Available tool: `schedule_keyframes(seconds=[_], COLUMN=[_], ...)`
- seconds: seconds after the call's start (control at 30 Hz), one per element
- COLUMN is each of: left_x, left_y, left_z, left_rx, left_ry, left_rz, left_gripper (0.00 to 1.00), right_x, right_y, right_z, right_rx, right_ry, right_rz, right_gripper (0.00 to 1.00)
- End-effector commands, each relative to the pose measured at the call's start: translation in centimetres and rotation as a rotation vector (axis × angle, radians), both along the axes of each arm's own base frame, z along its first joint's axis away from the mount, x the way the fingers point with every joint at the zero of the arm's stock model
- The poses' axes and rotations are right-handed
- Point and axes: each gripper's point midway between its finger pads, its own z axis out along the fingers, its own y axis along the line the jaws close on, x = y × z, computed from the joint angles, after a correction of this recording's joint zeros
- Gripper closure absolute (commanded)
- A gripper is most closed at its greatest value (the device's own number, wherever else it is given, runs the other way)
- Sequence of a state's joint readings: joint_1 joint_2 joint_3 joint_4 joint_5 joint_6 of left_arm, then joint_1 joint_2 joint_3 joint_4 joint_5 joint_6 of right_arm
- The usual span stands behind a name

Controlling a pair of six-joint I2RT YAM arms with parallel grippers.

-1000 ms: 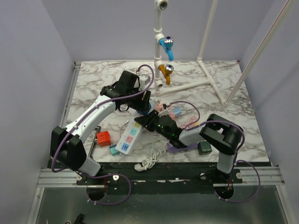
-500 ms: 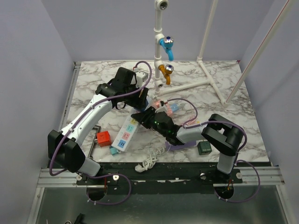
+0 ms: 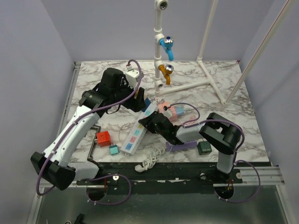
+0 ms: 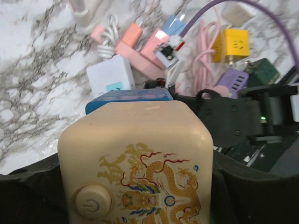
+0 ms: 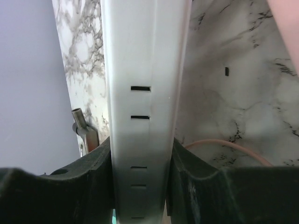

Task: Pull the plug off the socket
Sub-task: Remove the plug from the socket.

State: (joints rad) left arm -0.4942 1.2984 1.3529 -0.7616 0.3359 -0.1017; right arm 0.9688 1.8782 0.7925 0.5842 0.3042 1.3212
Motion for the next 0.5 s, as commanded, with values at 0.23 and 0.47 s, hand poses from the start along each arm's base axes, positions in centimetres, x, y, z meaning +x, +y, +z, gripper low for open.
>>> schedule_keyframes(seconds=[0.23,0.47], left_x=[-4.0,-8.8], left_y=[-2.2,-2.3], left_z=[6.1,8.2], left_rx=[-0.172,-0.233], left_ry=[-0.122,-0.186], left_rz=[-0.269,-0.540], left_gripper=[1.00,1.00], right_x=[-0.1,0.0], right_y=[-6.0,-4.7], right_z=[-5.5,-0.5], right_rx=[-0.329,-0.310], right_ry=[0.056,-0.102], right_rz=[-0.090,0.051], right_gripper=[0.84,0.26])
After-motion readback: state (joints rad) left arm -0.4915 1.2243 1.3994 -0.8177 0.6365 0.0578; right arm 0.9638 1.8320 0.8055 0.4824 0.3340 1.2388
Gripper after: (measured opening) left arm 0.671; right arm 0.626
